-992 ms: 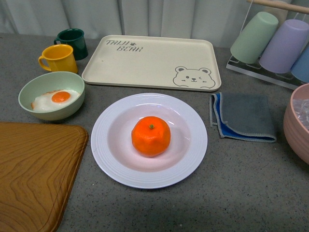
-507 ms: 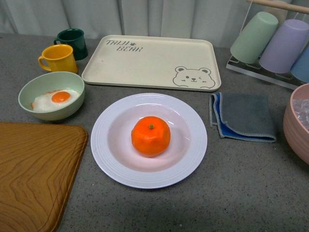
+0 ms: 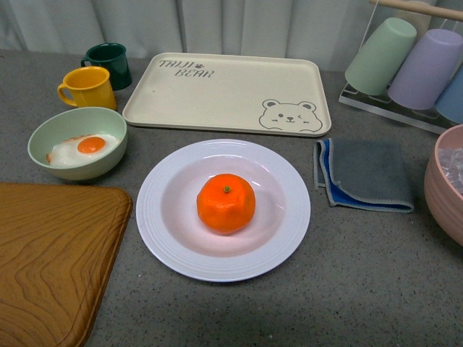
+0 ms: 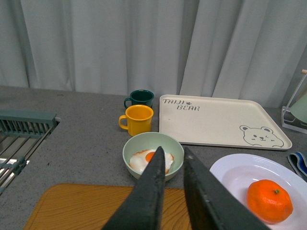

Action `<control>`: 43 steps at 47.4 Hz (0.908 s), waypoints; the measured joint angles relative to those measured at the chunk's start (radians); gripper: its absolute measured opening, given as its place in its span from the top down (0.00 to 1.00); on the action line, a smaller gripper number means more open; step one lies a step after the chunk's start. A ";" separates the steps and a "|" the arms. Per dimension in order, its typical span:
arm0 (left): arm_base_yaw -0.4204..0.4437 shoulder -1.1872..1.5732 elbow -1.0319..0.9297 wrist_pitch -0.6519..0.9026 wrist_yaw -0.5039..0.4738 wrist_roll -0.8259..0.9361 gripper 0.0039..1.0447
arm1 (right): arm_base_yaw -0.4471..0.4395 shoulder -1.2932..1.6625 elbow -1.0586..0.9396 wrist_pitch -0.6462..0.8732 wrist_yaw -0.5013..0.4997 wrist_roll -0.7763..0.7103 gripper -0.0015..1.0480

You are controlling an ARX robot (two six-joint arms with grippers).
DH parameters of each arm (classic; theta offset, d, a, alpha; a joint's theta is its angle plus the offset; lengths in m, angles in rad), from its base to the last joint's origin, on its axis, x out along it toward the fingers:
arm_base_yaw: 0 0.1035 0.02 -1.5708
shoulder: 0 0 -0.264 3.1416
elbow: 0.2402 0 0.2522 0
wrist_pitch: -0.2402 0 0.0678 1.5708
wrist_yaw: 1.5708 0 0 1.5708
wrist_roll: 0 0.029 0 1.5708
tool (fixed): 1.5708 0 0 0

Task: Place orange and plate with both arms

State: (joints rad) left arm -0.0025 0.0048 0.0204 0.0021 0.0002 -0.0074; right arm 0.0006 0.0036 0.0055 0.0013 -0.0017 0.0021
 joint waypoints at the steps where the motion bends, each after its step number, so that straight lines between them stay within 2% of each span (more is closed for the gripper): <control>1: 0.000 0.000 0.000 0.000 0.000 0.000 0.81 | 0.000 0.000 0.000 0.000 0.000 0.000 0.09; 4: 0.000 0.000 0.000 0.000 0.000 0.000 0.70 | 0.000 0.000 0.000 0.000 0.000 0.000 0.09; 17: 0.000 -0.001 0.000 0.000 0.000 0.000 0.10 | 0.000 0.000 0.000 0.000 0.000 0.000 0.09; 19: 0.000 -0.001 0.000 0.000 0.000 0.000 0.05 | 0.000 0.000 0.000 0.000 0.000 0.000 0.09; 35: 0.000 -0.001 0.000 0.000 0.000 0.002 0.06 | 0.000 0.001 0.000 -0.001 0.003 -0.003 0.09; 36: 0.000 -0.001 0.000 0.000 0.000 0.002 0.06 | 0.009 0.007 0.003 -0.012 0.021 -0.016 0.09; 38: 0.000 0.000 0.000 0.000 0.000 0.003 0.06 | 0.041 0.074 0.029 -0.067 0.127 -0.095 0.09; 43: 0.000 -0.001 0.000 0.000 0.000 0.003 0.06 | 0.076 0.252 0.035 0.041 0.107 -0.184 0.09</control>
State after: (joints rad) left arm -0.0025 0.0040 0.0204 0.0021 0.0002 -0.0048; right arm 0.0761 0.2554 0.0406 0.0422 0.1055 -0.1818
